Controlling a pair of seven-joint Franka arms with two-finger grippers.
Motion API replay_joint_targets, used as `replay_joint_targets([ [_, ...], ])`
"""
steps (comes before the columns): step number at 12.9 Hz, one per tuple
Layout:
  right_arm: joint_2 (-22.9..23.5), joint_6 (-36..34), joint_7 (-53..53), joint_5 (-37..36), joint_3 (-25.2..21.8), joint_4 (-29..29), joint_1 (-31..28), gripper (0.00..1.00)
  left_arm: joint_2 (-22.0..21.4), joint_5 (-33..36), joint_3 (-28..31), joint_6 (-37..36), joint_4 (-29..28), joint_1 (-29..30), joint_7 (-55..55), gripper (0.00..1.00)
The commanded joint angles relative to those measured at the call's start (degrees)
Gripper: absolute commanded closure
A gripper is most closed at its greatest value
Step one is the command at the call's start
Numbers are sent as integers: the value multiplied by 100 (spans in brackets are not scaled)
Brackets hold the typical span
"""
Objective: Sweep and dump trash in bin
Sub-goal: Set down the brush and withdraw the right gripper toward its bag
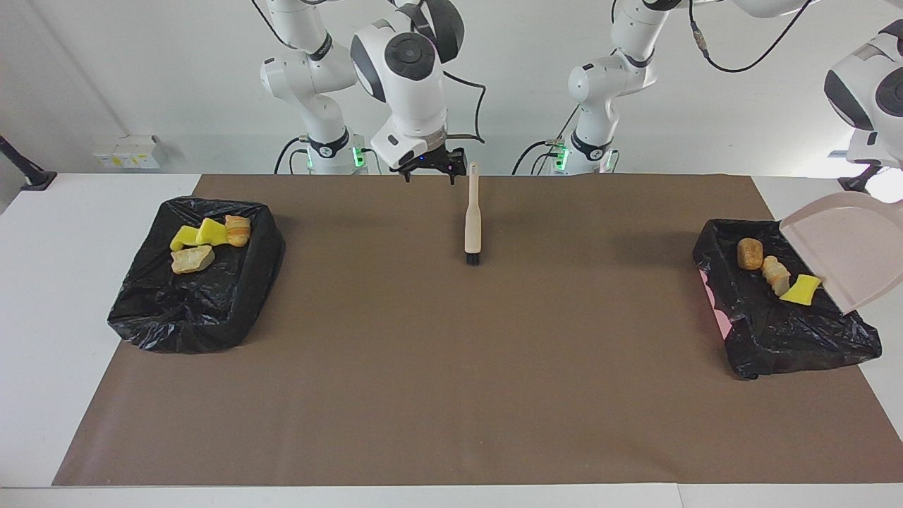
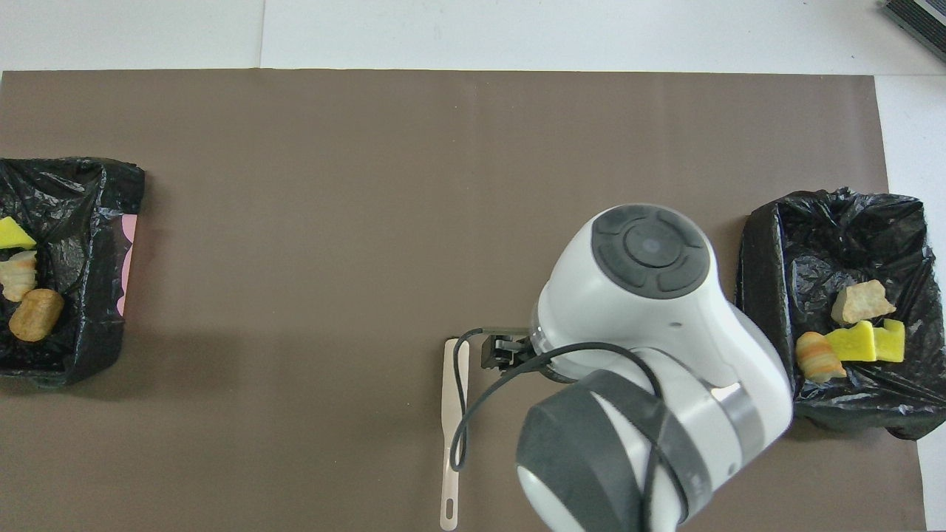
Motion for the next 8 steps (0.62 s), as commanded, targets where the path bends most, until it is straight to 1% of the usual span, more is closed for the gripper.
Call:
replay_joint_targets([
  [1, -201, -123, -631, -48, 31, 168, -603, 0, -7, 185, 57, -367, 233, -270, 138, 100],
  [2, -307, -149, -842, -66, 31, 169, -832, 0, -7, 246, 57, -499, 312, -393, 138, 100],
  [3, -369, -323, -1166, -153, 5, 160, -1034, 0, 2, 212, 48, -648, 356, -516, 147, 100],
  [4, -396, -482, -1535, -441, -65, 168, -1184, 0, -6, 55, 31, -780, 418, -639, 130, 100],
  [5, -500, -509, -1895, -757, -135, 169, -1290, 0, -15, -460, 31, -799, 453, -667, 60, 100],
  [6, -562, -509, -2160, -952, -232, 169, -1396, 0, -76, -1388, 48, -756, 453, -623, -2, 100],
  [7, -589, -501, -2398, -1014, -337, 186, -1466, 0, -190, -2285, 118, -729, 445, -553, -142, 100],
  [8, -580, -518, -2574, -1015, -495, 325, -1511, 0, -296, -2833, 136, -790, 410, -535, -343, 100],
])
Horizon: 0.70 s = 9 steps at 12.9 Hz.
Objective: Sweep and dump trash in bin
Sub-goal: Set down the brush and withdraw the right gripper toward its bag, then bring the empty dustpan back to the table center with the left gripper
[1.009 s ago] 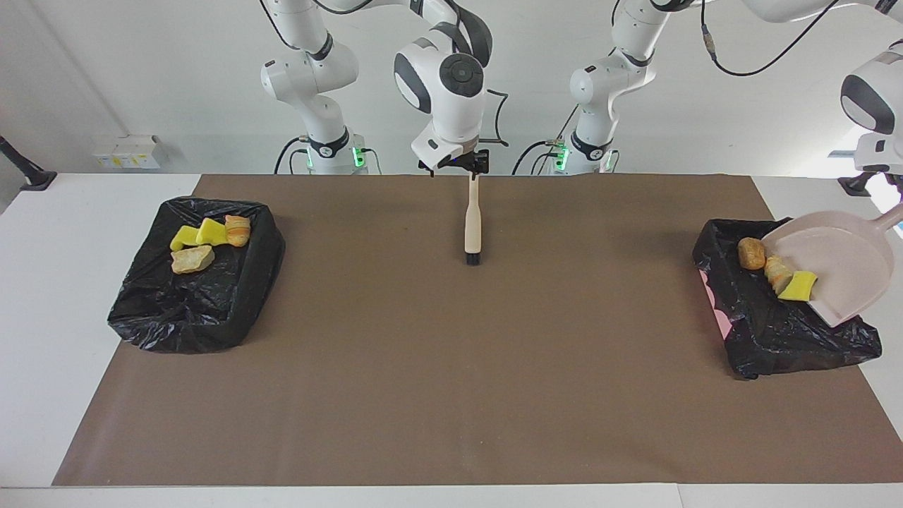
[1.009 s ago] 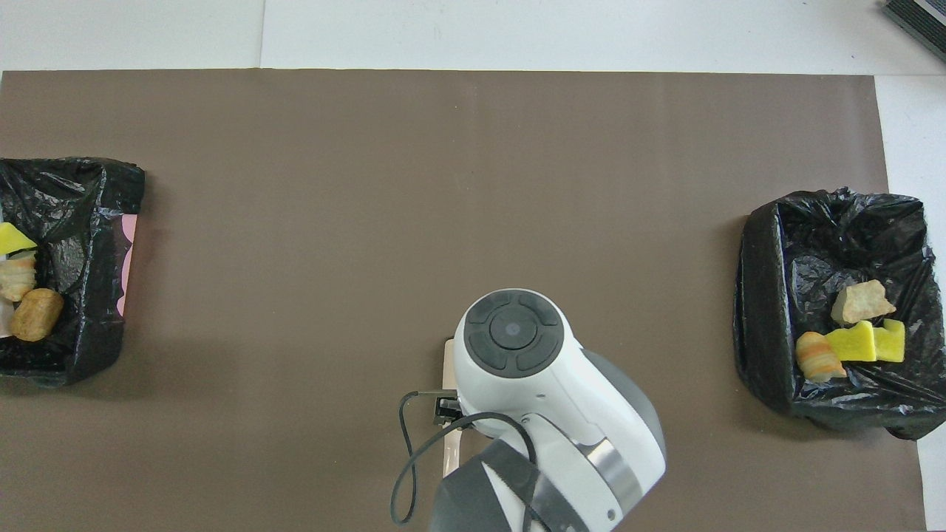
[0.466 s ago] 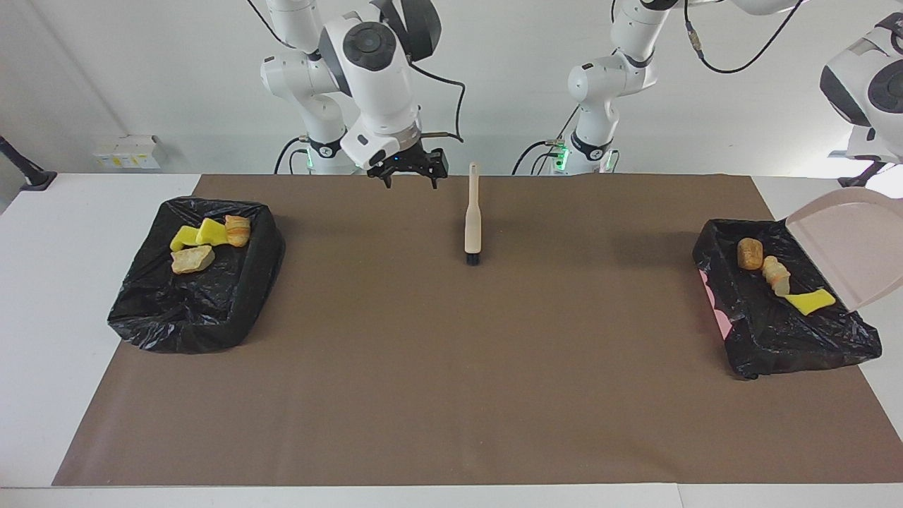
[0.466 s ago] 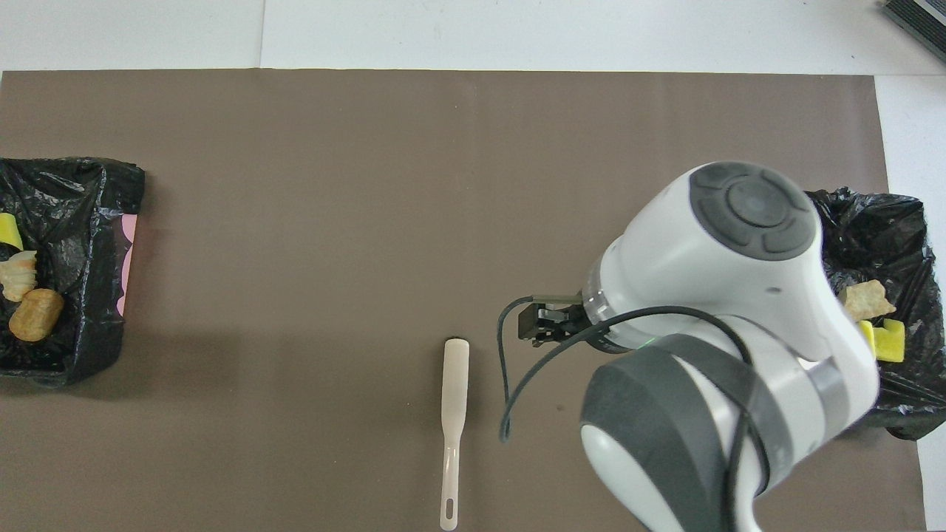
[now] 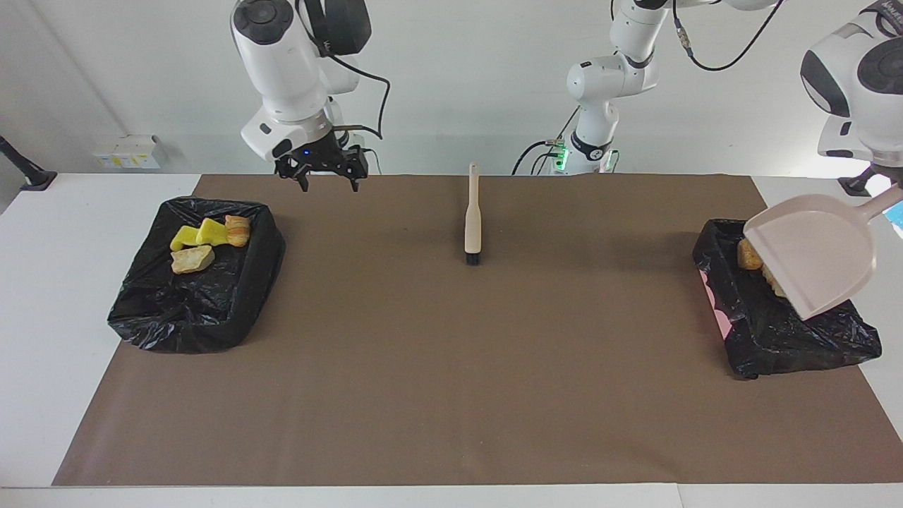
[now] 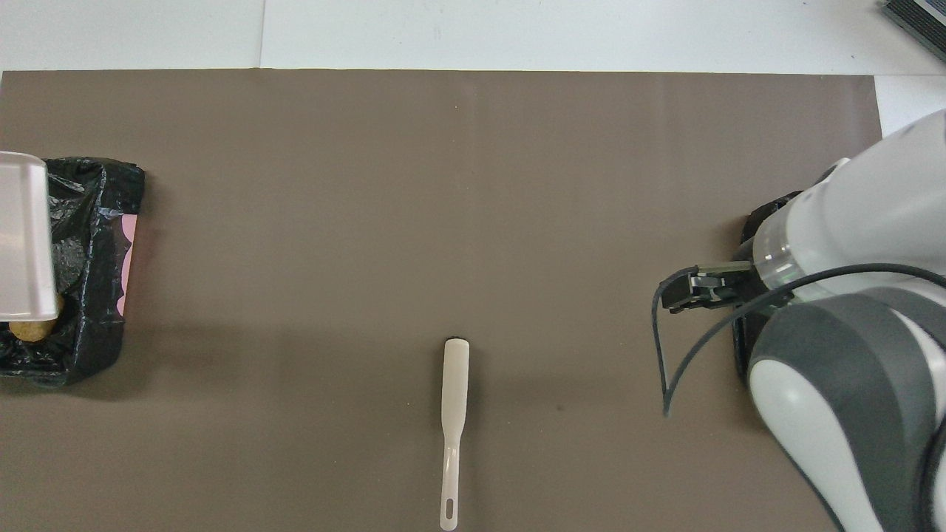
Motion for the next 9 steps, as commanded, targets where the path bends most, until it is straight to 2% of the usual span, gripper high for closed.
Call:
replay_joint_targets([
  [1, -57, -157, -479, -147, -257, 261, -151, 0, -307, -1153, 114, -176, -49, 55, -546, 100],
  [2, -22, -262, -523, -208, -292, 393, -195, 0, -369, -1416, 97, -298, -172, 37, -932, 100],
  [3, -13, -289, -698, -400, -302, 507, -326, 0, -465, -1976, 105, -465, -277, 20, -1476, 100],
  [5, -13, -281, -1346, -472, -337, 675, -590, 0, -798, -2708, 36, -598, -803, -94, -2810, 100],
  [7, -4, -281, -1683, -463, -328, 684, -950, 0, -1150, -3384, 35, -625, -1418, -611, -3963, 100],
  [9, 5, -254, -1684, -454, -328, 701, -1240, 0, -1423, -3607, 26, -555, -1946, -1278, -5167, 100],
])
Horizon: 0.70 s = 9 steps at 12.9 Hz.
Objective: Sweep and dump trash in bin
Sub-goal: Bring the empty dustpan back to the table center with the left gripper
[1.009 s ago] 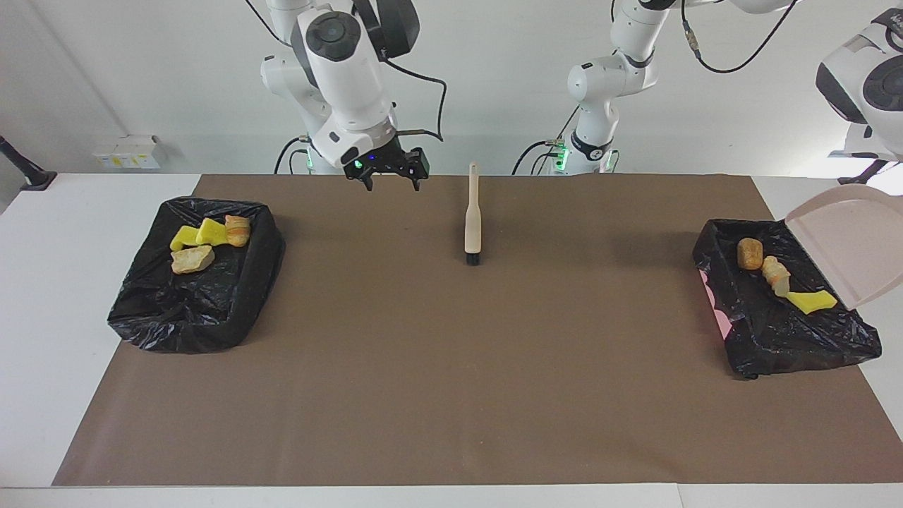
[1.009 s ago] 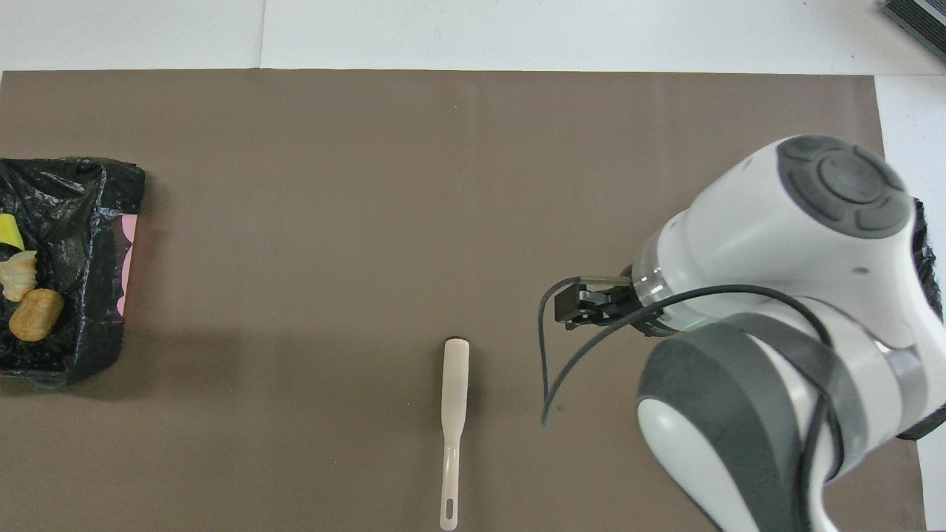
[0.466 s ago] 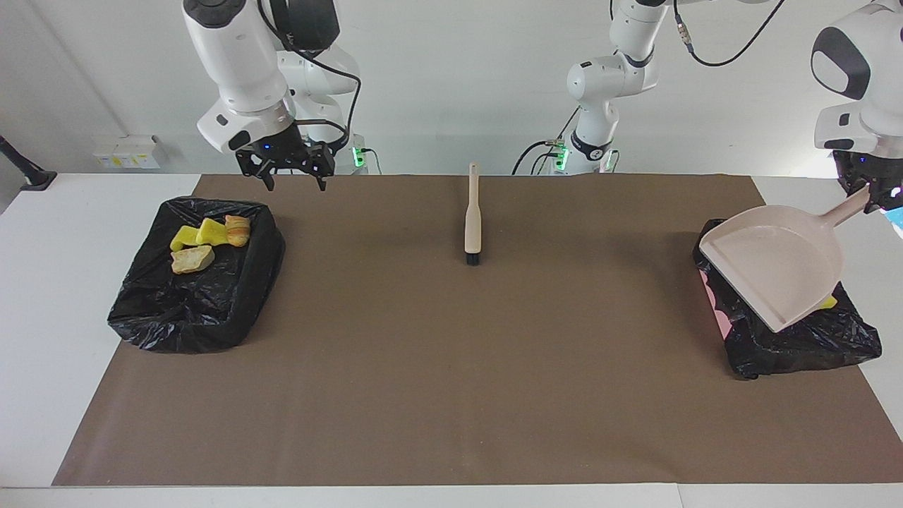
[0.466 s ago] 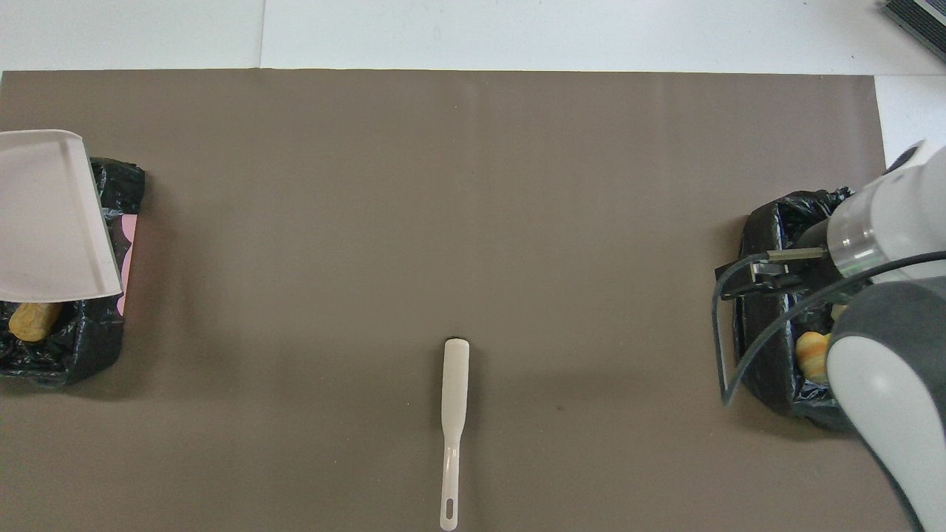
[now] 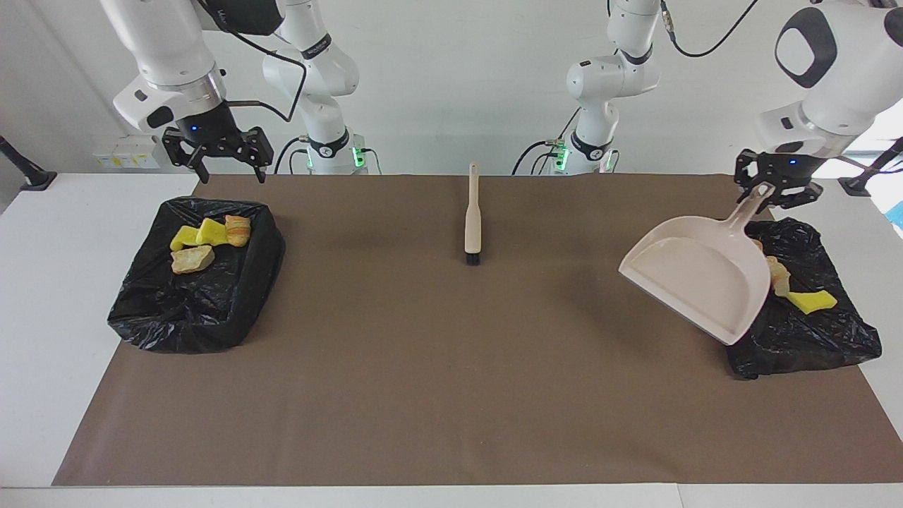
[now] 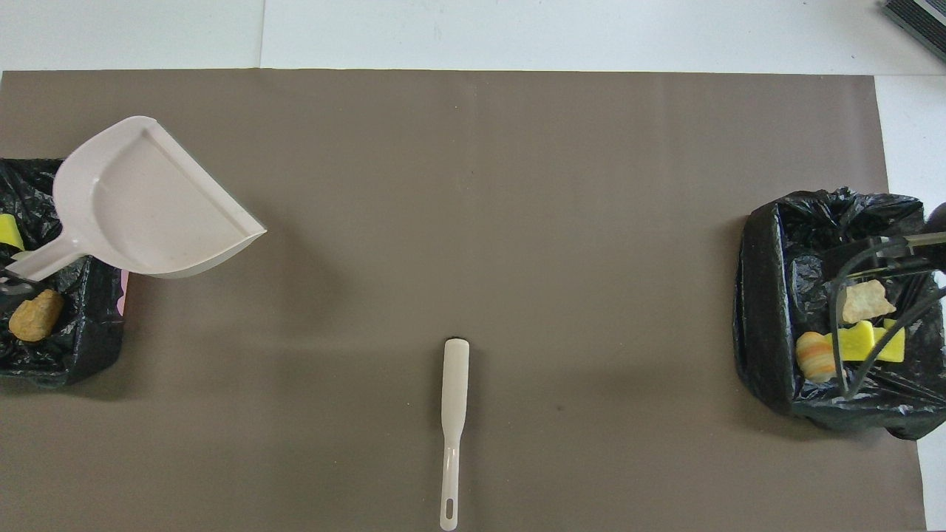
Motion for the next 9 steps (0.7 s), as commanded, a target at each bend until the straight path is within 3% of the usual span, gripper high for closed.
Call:
replay_joint_targets([
  [1, 40, -105, -153, -51, 48, 135, -310, 0, -531, -305, 79, 268, -872, -908, -1523, 100],
  [4, 4, -114, -162, -95, -22, 126, -354, 0, -374, -605, 79, 1514, -1303, -2059, -3510, 100],
  [7, -4, -87, -101, -51, -14, 126, -345, 0, -57, -788, 79, 2297, -1339, -2816, -4505, 100],
  [9, 57, 26, 56, 2, -14, 152, -380, 0, 389, -887, 88, 3025, -1331, -3368, -5470, 100],
])
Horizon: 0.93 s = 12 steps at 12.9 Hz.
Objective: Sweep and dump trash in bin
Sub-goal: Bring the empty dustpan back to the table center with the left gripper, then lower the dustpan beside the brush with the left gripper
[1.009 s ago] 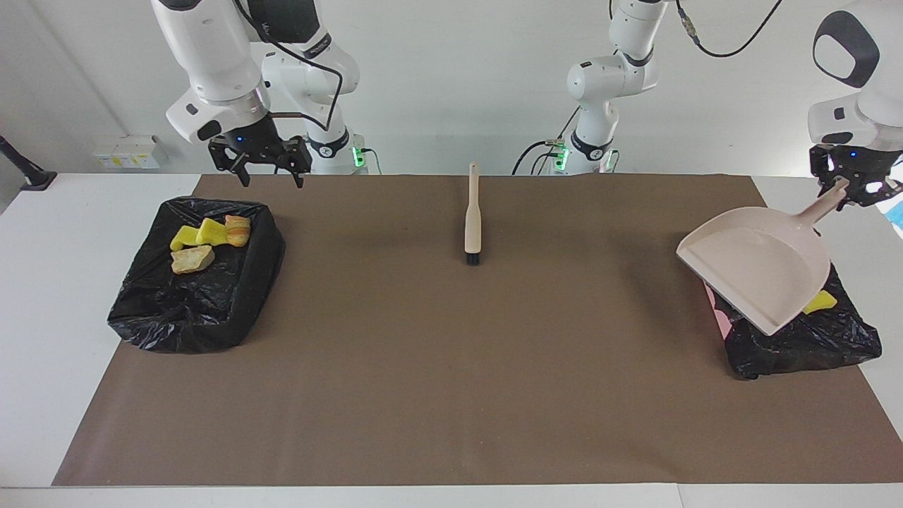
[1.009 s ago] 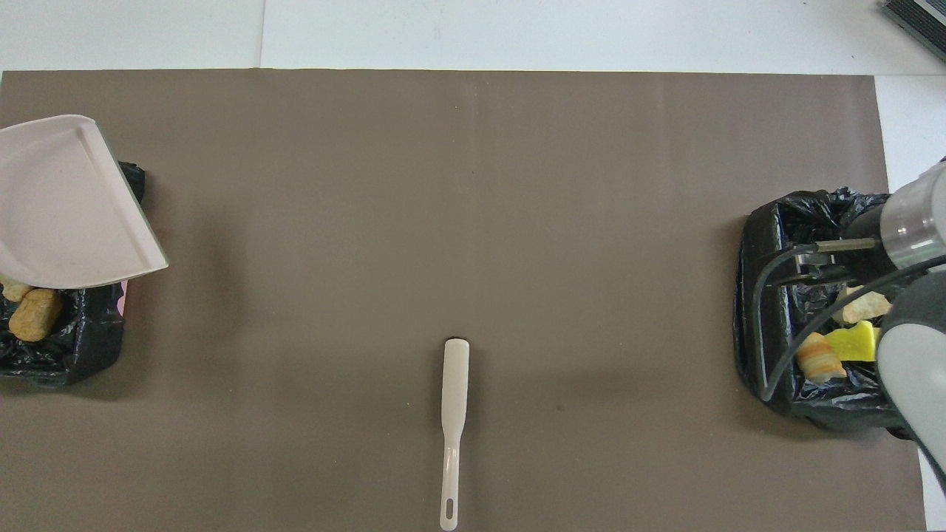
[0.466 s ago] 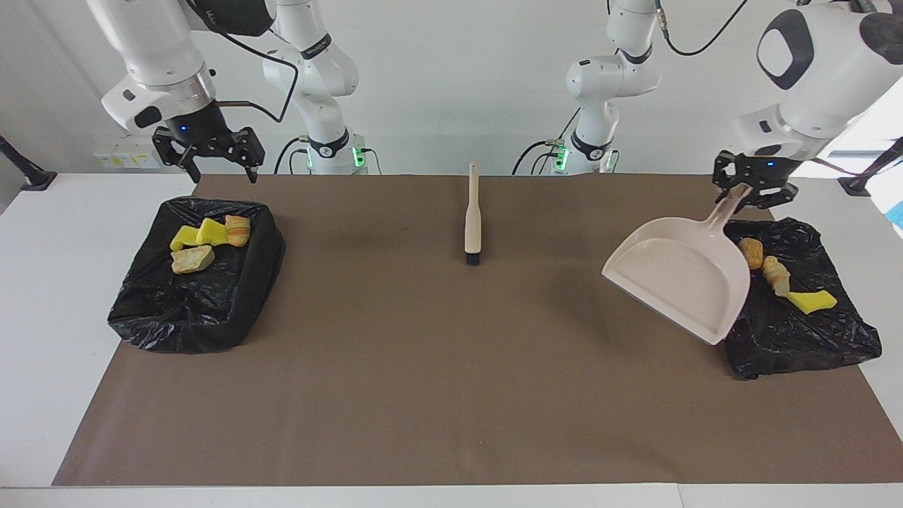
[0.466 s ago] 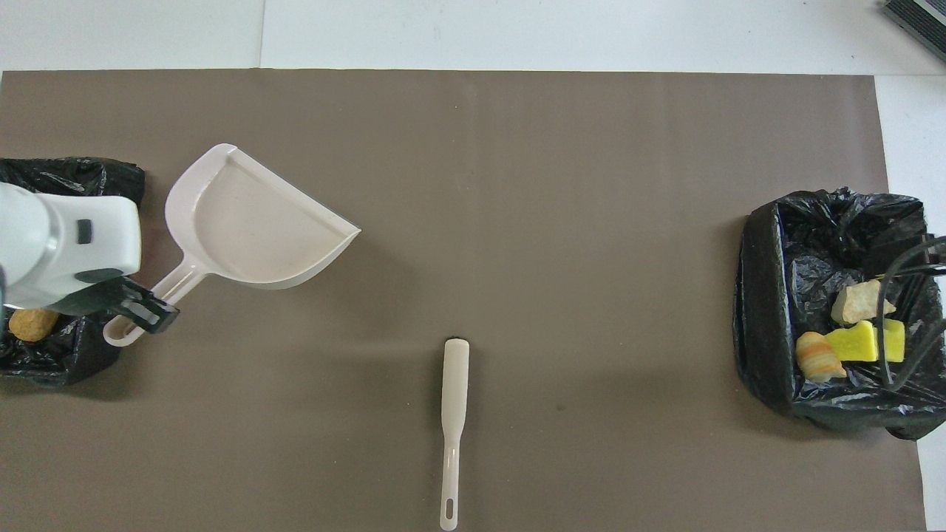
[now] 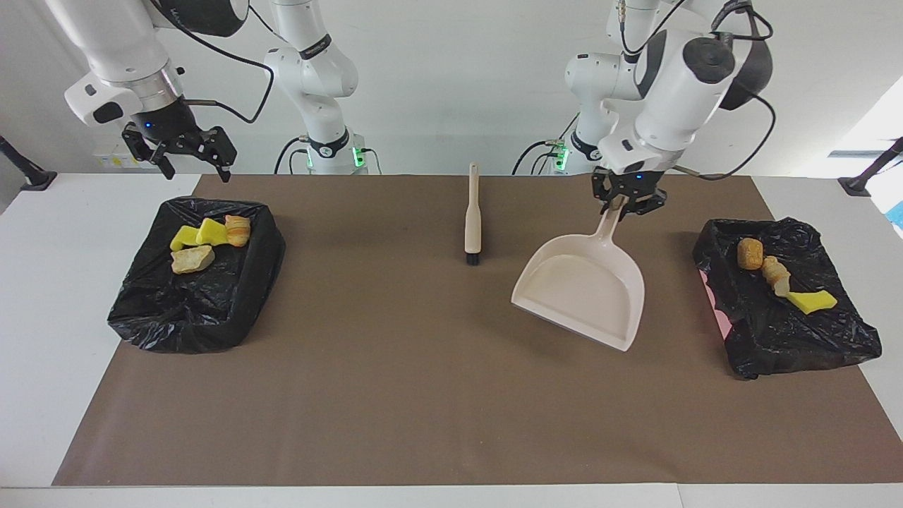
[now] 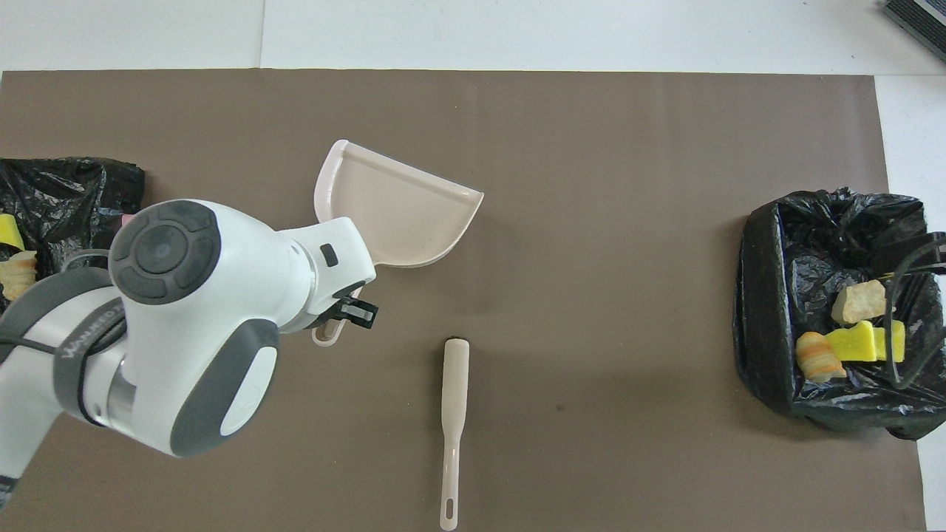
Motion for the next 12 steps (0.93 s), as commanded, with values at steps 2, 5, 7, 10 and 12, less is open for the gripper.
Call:
replay_joint_targets([
  [2, 248, -90, 488, 36, 31, 457, -75, 0, 777, -122, 141, 1620, -35, -949, -1860, 100],
  [5, 267, -117, 639, 62, 40, 504, -14, 0, 1252, -69, 150, 2194, 61, -1214, -2146, 100],
  [7, 249, -126, 613, 53, 75, 486, 56, 0, 1298, -60, 159, 2301, 44, -1232, -2155, 100],
  [10, 258, -108, 613, 62, 84, 486, 74, 0, 1456, 36, 159, 2398, 97, -1285, -2234, 100],
  [12, 267, -117, 595, 45, -12, 503, 292, 0, 1709, 80, 168, 2547, 210, -1303, -2287, 100],
])
